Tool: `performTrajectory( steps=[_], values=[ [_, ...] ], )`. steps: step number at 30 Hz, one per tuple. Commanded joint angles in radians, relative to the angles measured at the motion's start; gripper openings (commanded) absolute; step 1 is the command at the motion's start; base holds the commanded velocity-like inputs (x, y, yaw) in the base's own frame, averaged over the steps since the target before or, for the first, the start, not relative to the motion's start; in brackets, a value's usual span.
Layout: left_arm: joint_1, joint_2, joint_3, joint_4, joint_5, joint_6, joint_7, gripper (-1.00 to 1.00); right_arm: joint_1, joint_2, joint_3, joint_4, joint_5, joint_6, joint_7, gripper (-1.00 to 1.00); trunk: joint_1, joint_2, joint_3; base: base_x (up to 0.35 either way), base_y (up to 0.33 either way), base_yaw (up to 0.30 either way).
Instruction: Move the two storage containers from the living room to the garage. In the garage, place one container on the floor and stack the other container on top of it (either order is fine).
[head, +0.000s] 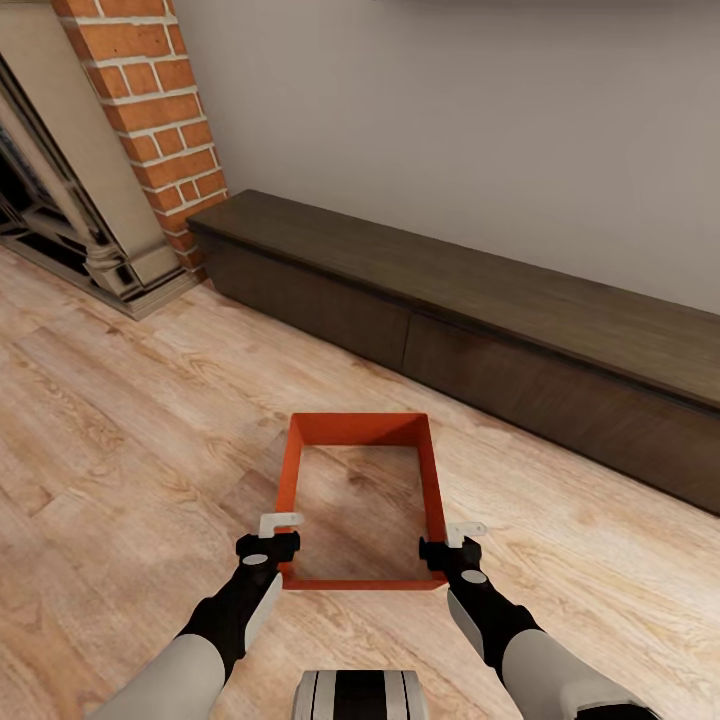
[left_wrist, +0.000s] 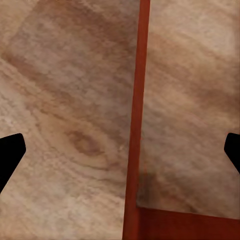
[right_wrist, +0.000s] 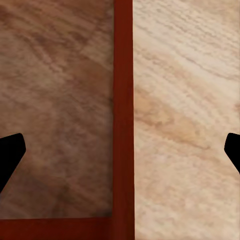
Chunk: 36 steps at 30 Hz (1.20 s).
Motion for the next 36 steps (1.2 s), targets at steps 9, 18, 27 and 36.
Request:
performTrajectory(
  steps=[9, 18, 27, 36],
  values=[
    [0.0, 0.0, -0.007, -0.001, 0.003, 0.006, 0.011, 1.0, 0.0, 0.0, 0.008, 0.001, 0.001, -0.001, -0.007, 1.0, 0.0, 0.0, -0.001, 0.0, 0.0, 0.0],
    [0.0, 0.002, -0.004, 0.015, 0.004, 0.008, 0.012, -1.0, 0.0, -0.001, 0.006, 0.001, -0.001, -0.001, -0.007, -1.0, 0.0, 0.0, -0.001, 0.0, 0.0, 0.0],
    [0.0, 0.003, -0.007, 0.0, 0.004, 0.006, 0.008, -1.0, 0.0, 0.0, 0.007, 0.0, 0.002, -0.004, -0.008, -1.0, 0.0, 0.0, -0.001, 0.0, 0.0, 0.0],
    [0.0, 0.001, -0.007, -0.001, 0.005, 0.006, 0.013, -1.0, 0.0, 0.0, 0.007, 0.0, 0.002, -0.004, -0.008, -1.0, 0.0, 0.0, -0.001, 0.0, 0.0, 0.0]
  ],
)
